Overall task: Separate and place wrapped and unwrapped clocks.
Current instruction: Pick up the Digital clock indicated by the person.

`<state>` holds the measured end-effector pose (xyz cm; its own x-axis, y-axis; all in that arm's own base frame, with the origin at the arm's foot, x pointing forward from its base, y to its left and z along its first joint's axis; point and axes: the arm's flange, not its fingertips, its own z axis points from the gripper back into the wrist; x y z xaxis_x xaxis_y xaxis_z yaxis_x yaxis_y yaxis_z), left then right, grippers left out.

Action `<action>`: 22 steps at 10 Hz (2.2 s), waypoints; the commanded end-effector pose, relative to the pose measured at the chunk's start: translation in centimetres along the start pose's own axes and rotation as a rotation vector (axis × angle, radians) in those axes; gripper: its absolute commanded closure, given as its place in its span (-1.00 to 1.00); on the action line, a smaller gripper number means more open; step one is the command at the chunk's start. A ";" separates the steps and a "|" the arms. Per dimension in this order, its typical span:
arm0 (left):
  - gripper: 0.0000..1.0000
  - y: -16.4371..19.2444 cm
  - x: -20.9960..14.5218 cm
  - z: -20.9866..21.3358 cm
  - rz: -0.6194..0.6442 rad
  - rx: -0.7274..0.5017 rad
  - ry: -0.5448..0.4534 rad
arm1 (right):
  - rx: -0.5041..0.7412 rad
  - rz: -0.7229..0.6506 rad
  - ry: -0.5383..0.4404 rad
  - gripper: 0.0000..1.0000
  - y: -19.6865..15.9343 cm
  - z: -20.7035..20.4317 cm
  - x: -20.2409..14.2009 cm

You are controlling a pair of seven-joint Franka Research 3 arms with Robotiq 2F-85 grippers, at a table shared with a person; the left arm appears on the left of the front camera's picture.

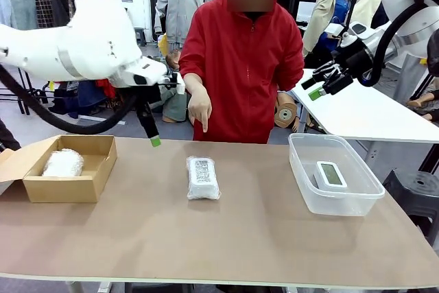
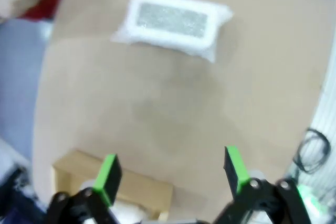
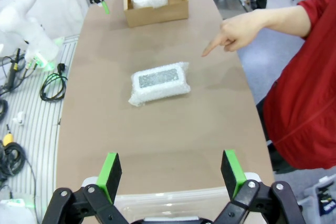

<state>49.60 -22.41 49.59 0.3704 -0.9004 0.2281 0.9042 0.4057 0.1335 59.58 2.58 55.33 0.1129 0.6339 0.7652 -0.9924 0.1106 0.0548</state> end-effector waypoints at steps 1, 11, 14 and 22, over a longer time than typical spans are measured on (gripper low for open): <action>-1.00 -2.0 3.7 -2.4 0.292 0.152 0.313 | -0.007 0.007 0.012 -1.00 0.1 0.0 0.2; -1.00 -6.7 11.8 -9.9 0.710 0.091 0.440 | -0.007 0.007 0.012 -1.00 0.1 0.0 0.2; -1.00 -6.7 11.8 -9.9 0.710 0.091 0.440 | -0.007 0.007 0.012 -1.00 0.1 0.0 0.2; -1.00 -5.8 14.8 -14.0 1.007 -0.026 0.216 | -0.007 0.007 0.012 -1.00 0.1 0.0 0.2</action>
<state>53.15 -40.57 38.78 0.9723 -0.2333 -0.0144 0.2325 0.9716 -0.0437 59.58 2.59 55.33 0.1128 0.6339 0.7652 -0.9924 0.1105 0.0547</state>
